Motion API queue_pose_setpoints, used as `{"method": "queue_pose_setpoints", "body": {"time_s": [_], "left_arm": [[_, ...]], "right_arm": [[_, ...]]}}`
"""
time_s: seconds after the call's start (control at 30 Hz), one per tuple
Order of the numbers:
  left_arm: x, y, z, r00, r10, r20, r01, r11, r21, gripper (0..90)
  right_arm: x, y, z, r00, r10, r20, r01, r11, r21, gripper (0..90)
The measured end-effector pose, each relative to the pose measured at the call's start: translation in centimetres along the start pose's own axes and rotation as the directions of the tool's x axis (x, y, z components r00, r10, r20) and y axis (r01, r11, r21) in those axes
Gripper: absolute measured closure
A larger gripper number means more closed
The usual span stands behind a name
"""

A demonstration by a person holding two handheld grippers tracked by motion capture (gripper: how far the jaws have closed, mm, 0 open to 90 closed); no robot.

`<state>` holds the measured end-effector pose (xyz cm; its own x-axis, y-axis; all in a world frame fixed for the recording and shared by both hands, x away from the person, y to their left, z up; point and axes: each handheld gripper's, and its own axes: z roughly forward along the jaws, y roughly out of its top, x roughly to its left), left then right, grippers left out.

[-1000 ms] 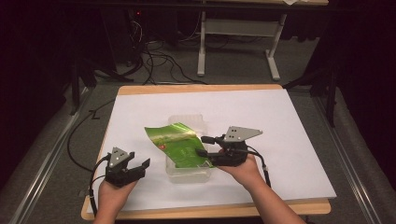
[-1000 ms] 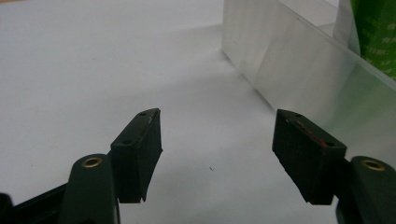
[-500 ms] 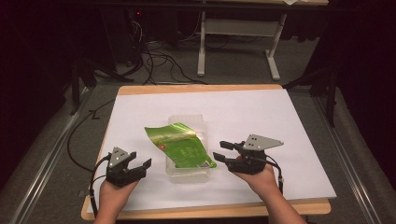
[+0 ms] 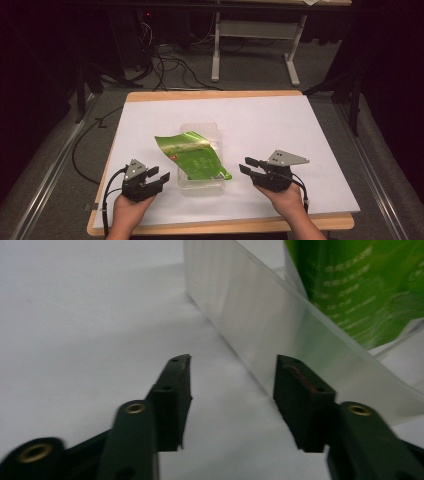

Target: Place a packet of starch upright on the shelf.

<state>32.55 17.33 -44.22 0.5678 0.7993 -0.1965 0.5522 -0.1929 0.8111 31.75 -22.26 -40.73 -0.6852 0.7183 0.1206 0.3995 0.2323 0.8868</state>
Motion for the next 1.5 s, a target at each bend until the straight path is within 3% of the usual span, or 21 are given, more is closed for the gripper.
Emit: {"method": "queue_pose_setpoints", "body": {"time_s": [0.1,0.2,0.27,0.3,0.33,0.47,0.77,1.5], "left_arm": [[-0.5,0.0,0.6,0.9998,-0.009,0.018,0.009,0.9999,0.01,77.5],[-1.5,-0.1,1.1,0.9991,-0.012,0.042,0.012,0.9999,0.004,87.2],[-2.0,-0.1,1.4,0.9989,0.004,0.046,-0.005,0.9999,0.011,90.0],[-2.1,-0.1,1.6,0.9983,0.041,0.041,-0.042,0.9989,0.022,90.0],[-2.5,-0.2,1.7,0.9985,0.019,0.051,-0.02,0.9995,0.026,90.0],[-2.5,-0.2,2.1,0.9987,0.022,0.047,-0.023,0.9993,0.029,90.0],[-2.5,-0.4,2.2,0.9981,0.034,0.052,-0.037,0.9984,0.044,90.0],[-2.4,-0.4,2.3,0.9982,0.026,0.054,-0.028,0.9987,0.043,90.0]], "right_arm": [[0.5,-0.1,0.9,1.0,0.004,0.001,-0.004,0.999,0.041,81.8],[1.5,0.0,1.6,0.9993,-0.008,-0.036,0.01,0.998,0.055,90.0],[1.9,0.0,1.8,0.9985,-0.01,-0.054,0.013,0.999,0.051,90.0],[2.1,0.1,2.0,0.9986,-0.013,-0.051,0.016,0.998,0.057,90.0],[2.3,0.1,2.3,0.9989,-0.011,-0.045,0.014,0.998,0.065,90.0],[2.3,-0.1,3.1,0.9997,-0.007,-0.024,0.01,0.996,0.093,90.0],[2.8,-0.4,4.9,0.9996,-0.014,-0.024,0.018,0.99,0.143,90.0],[3.2,-0.6,7.0,0.999,-0.018,-0.039,0.025,0.986,0.163,90.0]]}}
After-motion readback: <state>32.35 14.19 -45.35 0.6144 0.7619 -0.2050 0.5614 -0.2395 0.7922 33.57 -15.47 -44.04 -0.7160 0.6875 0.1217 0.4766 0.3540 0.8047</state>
